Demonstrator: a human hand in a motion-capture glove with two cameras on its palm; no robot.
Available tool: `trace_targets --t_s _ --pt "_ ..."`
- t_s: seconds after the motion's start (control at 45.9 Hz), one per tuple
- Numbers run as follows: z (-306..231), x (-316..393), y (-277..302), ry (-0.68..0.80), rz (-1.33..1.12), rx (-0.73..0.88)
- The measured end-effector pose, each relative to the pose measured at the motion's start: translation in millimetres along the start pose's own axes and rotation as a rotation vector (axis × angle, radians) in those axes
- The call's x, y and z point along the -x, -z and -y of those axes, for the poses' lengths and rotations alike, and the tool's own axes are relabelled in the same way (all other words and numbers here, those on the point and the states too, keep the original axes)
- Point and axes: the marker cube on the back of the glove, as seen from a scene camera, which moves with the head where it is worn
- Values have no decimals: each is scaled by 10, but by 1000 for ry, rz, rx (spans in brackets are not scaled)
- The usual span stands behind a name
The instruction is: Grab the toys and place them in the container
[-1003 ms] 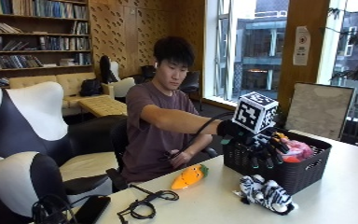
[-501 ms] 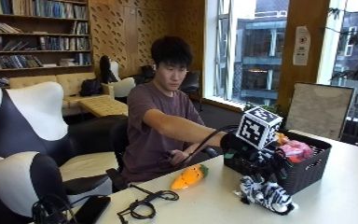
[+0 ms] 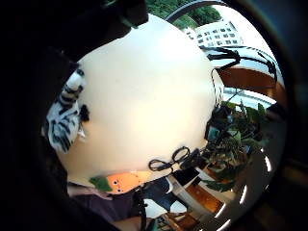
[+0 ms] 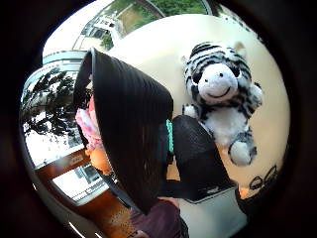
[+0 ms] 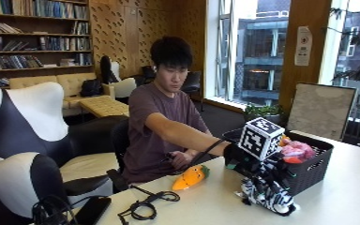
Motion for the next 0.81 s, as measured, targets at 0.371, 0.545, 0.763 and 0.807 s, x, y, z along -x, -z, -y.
trace_targets --t_s 0.371,0.545,0.763,0.807 --pt "103 67 -176 -14 10 -72" --pt "167 103 -327 -39 -24 -58" --pt "221 206 -621 -20 38 -20" --pt "227 227 -649 -12 53 -27"
